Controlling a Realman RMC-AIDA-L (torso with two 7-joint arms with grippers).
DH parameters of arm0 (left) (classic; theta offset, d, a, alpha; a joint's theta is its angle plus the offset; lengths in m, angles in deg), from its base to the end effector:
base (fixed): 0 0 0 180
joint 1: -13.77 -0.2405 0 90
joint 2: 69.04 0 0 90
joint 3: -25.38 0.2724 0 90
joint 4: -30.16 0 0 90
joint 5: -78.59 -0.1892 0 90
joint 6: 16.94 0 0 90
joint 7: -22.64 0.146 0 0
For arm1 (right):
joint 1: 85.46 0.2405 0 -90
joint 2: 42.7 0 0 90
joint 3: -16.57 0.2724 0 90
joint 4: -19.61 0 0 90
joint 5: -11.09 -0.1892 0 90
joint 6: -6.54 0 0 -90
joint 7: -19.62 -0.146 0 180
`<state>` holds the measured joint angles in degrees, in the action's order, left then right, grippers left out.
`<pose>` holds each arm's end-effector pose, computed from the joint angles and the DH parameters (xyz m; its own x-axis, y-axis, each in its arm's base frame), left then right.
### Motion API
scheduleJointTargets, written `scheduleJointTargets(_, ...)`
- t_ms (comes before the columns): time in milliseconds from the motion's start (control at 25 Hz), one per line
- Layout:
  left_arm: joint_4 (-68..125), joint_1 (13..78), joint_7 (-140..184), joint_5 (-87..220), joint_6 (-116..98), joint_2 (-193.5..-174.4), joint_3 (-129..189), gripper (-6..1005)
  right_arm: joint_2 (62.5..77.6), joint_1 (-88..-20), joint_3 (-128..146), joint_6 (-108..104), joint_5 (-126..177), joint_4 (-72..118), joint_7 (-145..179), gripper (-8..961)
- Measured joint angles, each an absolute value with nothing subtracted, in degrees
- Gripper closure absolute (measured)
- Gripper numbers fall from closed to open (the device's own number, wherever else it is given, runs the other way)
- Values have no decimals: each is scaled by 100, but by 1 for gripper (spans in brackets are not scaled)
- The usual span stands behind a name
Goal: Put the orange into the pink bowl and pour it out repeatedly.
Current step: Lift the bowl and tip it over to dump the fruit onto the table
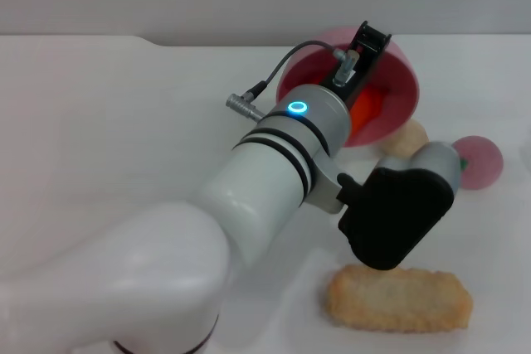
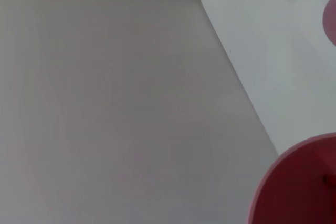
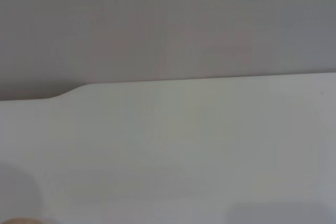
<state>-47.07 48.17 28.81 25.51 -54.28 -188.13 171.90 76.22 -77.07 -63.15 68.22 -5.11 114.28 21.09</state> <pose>-0.0800 0.3175 -0.1243 0.4389 -0.5539 -0.7075 -0.8788 -0.1005 -0.4665 0.2908 0.3156 0.0704 0.4566 -0.7481 -0.4815 -0.7050 0.0258 -0.7087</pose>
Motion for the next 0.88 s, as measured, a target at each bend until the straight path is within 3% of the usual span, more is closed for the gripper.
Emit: scheduleJointTargets(880,-4217,4593,2304,588,-5336,-18813,17610,957,7622,-7456,-6374,6865,-507,11208,2078,416)
